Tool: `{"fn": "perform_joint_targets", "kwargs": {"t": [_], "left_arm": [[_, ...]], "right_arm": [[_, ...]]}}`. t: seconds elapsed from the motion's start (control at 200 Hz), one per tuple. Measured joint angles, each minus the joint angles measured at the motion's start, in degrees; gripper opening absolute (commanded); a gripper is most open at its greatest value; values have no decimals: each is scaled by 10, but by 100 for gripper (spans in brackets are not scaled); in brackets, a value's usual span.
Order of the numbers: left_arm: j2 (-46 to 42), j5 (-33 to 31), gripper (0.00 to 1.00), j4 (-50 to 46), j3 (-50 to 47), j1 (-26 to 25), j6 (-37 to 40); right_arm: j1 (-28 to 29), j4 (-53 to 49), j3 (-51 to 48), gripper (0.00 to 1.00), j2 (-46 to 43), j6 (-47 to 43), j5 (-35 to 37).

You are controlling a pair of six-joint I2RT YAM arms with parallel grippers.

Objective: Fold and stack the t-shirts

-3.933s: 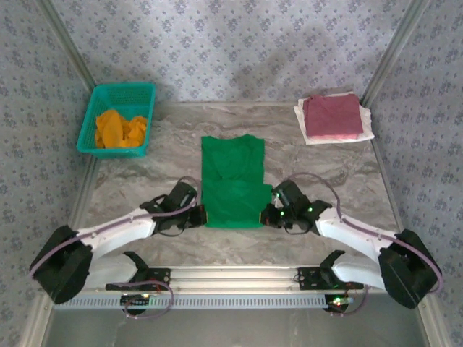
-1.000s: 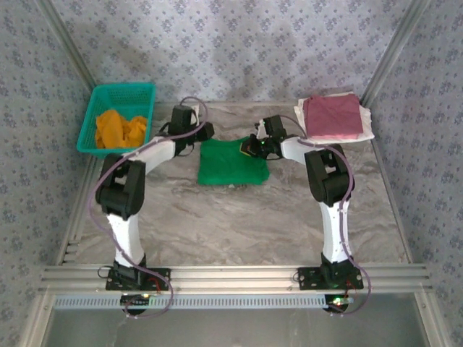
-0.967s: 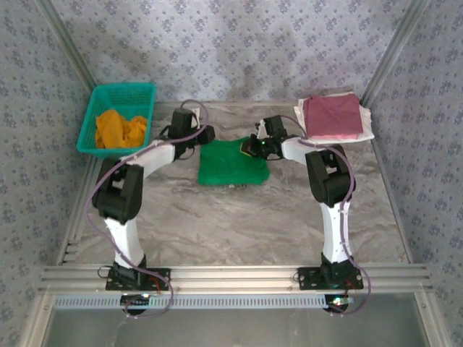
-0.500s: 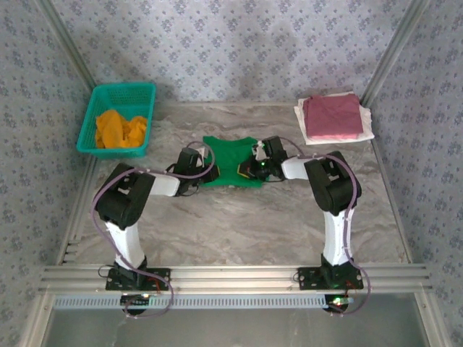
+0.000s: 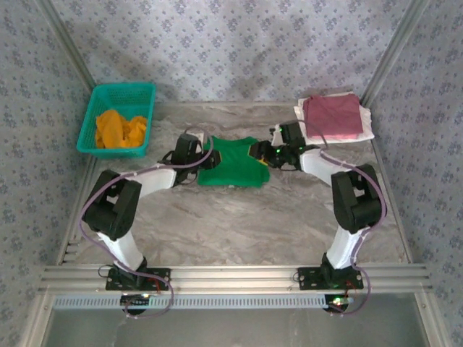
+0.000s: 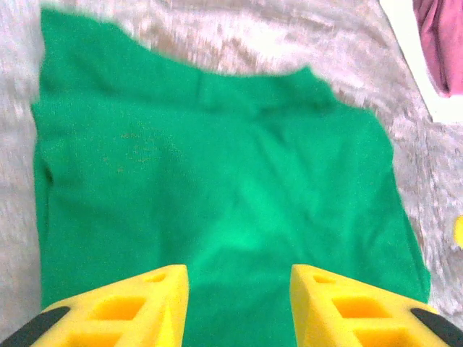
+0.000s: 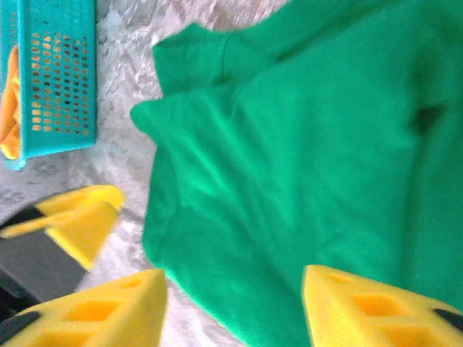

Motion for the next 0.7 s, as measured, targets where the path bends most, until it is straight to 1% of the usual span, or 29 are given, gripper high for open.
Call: {"fn": "perform_joint_targets", "kwargs": {"t": [0.025,0.065,0.13,0.18,0.245,0.275,0.335,0.455,0.63,0.7], "left_arm": [[5,-2,35,-7,13,0,3],[19,-7,34,-17,35,1,10],[48,-12,35,-19,59,1,16],[65,-15,36,-19,61,0,16],[89,-21,36,-32,57,-2,16],[98,-24,35,-38,56,-3,16],[115,-29,35,-45,55,-6,17],[115,-36,35,-40,55,-10,17],[115,-39,34,-37,54,-11,17],[115,-39,34,-37,54,-12,16]], "right_arm": [[-6,-13,8,60,0,-8,7],[-14,-30,18,61,3,-19,18],[-21,-55,30,67,15,-31,32],[-22,-71,33,69,24,-42,42],[-21,-93,38,77,35,-52,56],[-21,-102,42,78,40,-54,63],[-20,-115,50,78,51,-62,72],[-18,-130,69,79,72,-72,79],[-10,-126,97,80,121,-74,58],[-3,-129,108,77,137,-74,57]]}}
